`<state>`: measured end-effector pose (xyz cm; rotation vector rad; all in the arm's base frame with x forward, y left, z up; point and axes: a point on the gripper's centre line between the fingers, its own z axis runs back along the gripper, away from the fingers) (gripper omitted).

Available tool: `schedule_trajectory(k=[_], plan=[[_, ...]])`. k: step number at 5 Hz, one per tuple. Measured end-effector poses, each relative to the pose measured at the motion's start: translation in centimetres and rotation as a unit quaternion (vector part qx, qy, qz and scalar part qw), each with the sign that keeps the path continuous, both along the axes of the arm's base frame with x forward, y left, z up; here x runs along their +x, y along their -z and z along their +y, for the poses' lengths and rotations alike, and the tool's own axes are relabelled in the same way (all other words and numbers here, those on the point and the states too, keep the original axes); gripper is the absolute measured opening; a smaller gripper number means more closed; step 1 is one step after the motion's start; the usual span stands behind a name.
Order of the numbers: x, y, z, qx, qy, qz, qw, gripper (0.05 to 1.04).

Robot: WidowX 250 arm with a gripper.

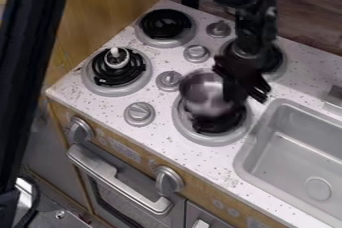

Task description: Moved the silver pot from bottom right burner and placed in between left side burners

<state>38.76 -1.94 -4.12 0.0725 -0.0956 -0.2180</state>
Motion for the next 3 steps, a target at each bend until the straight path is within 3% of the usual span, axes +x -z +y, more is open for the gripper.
schedule_trajectory(k=[1,2,3], plan=[[3.6,-2.5,3.6,0.011,-0.029,-0.054,0.9981,0.061],[6.3,-0.7,7.6,0.023,-0.066,-0.039,0.9968,0.055],[7.8,-0.6,9.2,0.036,-0.068,-0.048,0.9958,0.055]])
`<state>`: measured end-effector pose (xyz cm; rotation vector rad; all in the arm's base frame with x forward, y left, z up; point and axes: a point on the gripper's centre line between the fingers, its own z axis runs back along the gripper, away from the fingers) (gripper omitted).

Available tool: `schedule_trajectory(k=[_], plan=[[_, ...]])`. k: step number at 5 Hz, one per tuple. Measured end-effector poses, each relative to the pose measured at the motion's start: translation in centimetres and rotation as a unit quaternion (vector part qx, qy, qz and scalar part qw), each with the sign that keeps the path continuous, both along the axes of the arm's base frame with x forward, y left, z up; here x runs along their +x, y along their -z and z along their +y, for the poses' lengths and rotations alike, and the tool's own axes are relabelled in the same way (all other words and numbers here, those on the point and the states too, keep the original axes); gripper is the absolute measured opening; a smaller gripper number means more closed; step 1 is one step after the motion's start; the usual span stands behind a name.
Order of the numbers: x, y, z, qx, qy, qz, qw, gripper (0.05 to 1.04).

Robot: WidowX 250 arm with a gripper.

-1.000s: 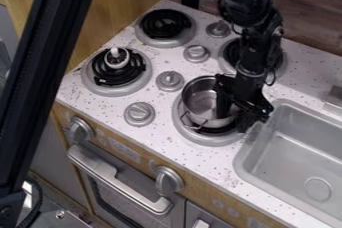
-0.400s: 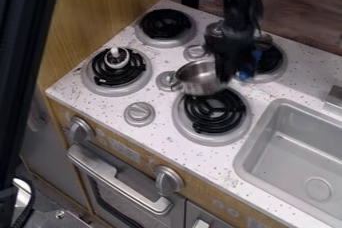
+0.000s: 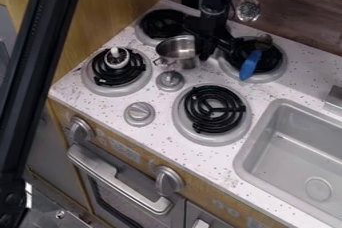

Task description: Moved the silver pot from bottom right burner and placed in between left side burners

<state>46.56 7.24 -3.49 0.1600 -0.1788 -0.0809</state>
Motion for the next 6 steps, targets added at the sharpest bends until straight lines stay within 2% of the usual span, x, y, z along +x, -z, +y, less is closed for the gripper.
schedule_trajectory(k=[1,2,3,4,5,6], plan=[[1.9,-0.5,1.7,0.018,0.0,-0.029,0.9994,0.055],[3.0,-1.0,2.2,0.021,-0.013,-0.015,0.9996,0.055],[2.7,-0.5,2.5,0.03,-0.021,-0.011,0.9993,0.055],[1.3,0.7,3.4,0.028,-0.055,-0.006,0.9981,0.055],[-0.4,0.5,4.1,0.022,-0.092,0.007,0.9955,0.069],[-1.7,-0.9,4.8,0.004,-0.116,-0.001,0.9933,0.214]])
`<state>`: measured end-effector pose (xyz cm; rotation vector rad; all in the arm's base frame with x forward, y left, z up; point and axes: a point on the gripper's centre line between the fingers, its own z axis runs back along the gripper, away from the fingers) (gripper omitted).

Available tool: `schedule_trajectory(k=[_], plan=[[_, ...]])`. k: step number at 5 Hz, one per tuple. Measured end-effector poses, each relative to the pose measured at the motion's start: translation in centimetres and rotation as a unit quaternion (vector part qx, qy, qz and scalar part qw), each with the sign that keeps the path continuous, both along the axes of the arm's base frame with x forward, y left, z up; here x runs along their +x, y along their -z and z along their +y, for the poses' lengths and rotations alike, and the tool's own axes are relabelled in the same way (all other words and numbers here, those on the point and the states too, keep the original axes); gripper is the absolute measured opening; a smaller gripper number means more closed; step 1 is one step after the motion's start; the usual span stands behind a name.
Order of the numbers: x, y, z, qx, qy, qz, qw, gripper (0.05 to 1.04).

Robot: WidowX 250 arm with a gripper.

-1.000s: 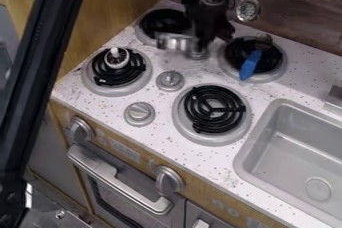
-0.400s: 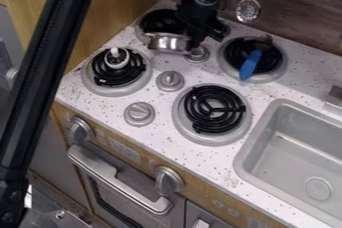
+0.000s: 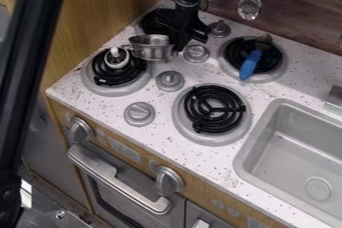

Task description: Moved the silver pot from bottom right burner and placed in between left side burners

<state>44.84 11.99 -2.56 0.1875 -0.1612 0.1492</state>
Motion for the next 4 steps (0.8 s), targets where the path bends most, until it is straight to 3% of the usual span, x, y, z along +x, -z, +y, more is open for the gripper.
schedule_trajectory(k=[1,2,3,4], plan=[[-0.8,-1.9,-1.0,-0.02,-0.006,-0.021,0.9996,0.47],[-2.1,-4.2,-2.6,-0.045,-0.029,-0.025,0.9982,0.782],[-3.7,-5.2,-3.7,-0.062,-0.034,-0.016,0.9973,0.997],[-4.7,-5.3,-4.4,-0.067,-0.03,0.002,0.9973,0.999]])
